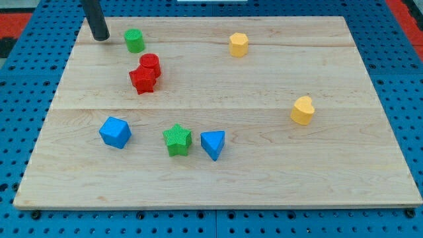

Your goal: Push the green circle to the centre

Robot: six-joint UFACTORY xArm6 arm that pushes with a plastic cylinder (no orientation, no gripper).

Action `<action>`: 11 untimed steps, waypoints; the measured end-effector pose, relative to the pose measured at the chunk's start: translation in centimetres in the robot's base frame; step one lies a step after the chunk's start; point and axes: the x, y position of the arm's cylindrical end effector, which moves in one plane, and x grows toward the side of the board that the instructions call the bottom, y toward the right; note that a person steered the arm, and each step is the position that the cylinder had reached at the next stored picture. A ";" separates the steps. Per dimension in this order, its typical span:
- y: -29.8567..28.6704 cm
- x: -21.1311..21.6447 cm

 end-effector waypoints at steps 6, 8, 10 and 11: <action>16.3 8.6; 18.1 7.7; 18.9 12.6; 18.9 14.4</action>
